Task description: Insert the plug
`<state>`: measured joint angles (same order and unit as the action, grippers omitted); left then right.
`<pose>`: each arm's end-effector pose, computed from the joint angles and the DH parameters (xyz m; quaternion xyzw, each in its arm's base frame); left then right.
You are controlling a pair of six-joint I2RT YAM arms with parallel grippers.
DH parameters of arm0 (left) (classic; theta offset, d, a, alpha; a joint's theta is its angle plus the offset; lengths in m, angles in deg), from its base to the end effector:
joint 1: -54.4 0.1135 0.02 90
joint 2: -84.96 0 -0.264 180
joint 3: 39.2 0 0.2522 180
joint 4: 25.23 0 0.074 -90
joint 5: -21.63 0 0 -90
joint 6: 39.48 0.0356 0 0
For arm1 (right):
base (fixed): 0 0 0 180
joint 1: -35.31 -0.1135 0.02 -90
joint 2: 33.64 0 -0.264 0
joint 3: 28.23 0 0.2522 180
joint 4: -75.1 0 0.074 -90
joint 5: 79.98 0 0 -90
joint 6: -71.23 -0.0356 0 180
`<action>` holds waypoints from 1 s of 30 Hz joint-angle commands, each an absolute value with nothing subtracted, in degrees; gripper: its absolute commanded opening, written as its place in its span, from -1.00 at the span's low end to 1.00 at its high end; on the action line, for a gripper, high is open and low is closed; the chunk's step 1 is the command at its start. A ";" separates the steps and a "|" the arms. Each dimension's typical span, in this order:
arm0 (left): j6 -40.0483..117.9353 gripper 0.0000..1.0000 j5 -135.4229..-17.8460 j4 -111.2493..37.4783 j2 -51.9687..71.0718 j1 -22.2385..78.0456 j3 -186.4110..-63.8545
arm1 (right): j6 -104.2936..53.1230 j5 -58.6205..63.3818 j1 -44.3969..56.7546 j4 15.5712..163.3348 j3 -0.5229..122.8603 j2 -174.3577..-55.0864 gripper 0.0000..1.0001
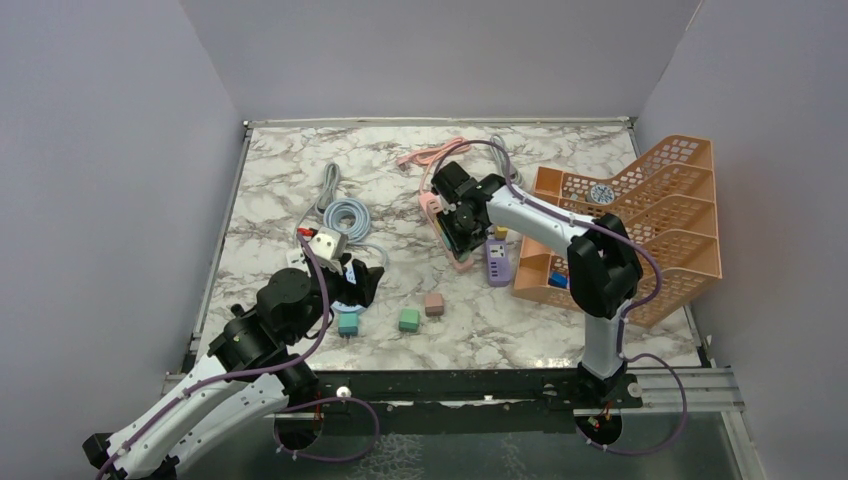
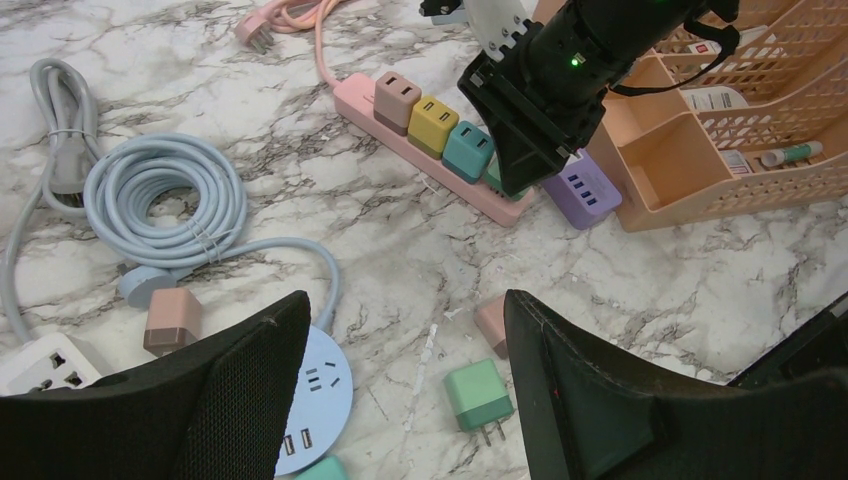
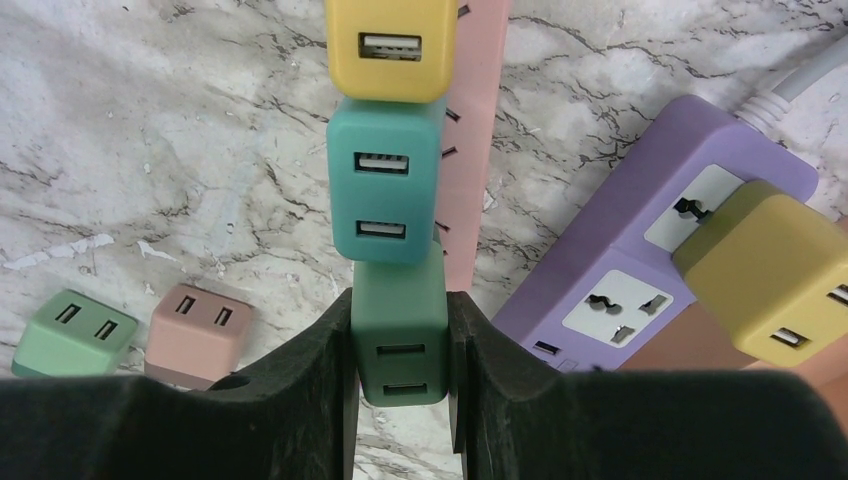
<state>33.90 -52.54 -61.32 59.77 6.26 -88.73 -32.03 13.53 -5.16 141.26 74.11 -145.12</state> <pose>0.0852 -0.0806 0.3078 0.1251 0.7631 -0.2445 0.5850 0.3007 0.2537 0.2132 -0.2294 0.9644 0.0307 0.1278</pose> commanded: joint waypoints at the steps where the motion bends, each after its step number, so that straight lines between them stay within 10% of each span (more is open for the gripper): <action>1: 33.91 0.46 -53.00 -59.99 59.82 6.15 -88.34 | -32.30 11.14 -4.82 139.39 73.95 -148.12 -0.98; 30: 34.26 0.46 -52.07 -60.24 59.17 6.16 -88.30 | -37.51 20.41 -6.24 133.99 66.46 -157.85 -0.98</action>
<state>33.92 -52.49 -61.32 59.37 6.28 -88.71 -35.46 16.59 -6.21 139.34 73.50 -149.34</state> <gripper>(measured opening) 0.730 0.313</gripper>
